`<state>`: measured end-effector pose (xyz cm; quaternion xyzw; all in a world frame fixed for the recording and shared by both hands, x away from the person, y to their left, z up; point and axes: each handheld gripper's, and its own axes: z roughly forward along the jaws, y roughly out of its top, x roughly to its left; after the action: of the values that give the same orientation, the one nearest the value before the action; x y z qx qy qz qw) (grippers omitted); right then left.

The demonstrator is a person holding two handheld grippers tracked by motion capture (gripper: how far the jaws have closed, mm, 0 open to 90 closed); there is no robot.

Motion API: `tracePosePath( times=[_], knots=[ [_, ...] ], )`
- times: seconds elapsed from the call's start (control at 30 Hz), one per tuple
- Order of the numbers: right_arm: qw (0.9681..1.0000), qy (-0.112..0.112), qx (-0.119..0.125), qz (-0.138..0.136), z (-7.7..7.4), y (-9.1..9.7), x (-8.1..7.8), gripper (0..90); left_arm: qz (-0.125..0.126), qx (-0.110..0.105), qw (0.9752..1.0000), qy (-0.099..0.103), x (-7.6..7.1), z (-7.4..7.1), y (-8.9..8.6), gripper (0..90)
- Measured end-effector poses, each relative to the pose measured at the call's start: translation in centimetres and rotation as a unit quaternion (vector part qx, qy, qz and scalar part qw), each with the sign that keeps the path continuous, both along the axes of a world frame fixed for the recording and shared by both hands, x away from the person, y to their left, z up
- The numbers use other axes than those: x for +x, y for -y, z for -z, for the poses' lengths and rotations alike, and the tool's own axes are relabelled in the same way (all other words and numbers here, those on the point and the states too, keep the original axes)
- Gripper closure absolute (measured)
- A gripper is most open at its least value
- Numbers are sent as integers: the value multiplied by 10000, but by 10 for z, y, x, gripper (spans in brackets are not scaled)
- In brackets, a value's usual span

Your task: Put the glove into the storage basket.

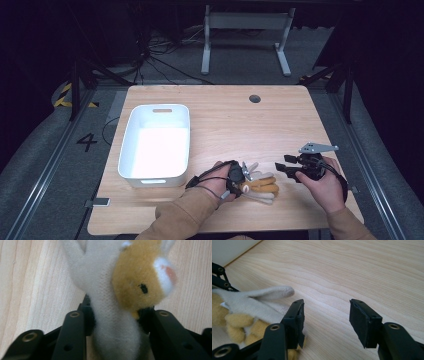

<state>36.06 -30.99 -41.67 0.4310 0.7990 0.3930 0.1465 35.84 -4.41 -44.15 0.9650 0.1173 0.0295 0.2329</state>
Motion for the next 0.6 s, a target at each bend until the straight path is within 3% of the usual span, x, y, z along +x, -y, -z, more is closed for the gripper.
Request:
tracePosePath(
  times=[0.27,0.47,0.6],
  knots=[
    [10000,31,-1,4,-1,1,0,469,-185,148,9997,-21,-2,-2,4,731],
    [10000,43,31,33,-2,4,1,469,-493,168,9979,-373,3,-4,4,746],
    [10000,63,51,55,-2,6,2,470,-603,137,9971,-455,3,-7,2,750]
  ],
)
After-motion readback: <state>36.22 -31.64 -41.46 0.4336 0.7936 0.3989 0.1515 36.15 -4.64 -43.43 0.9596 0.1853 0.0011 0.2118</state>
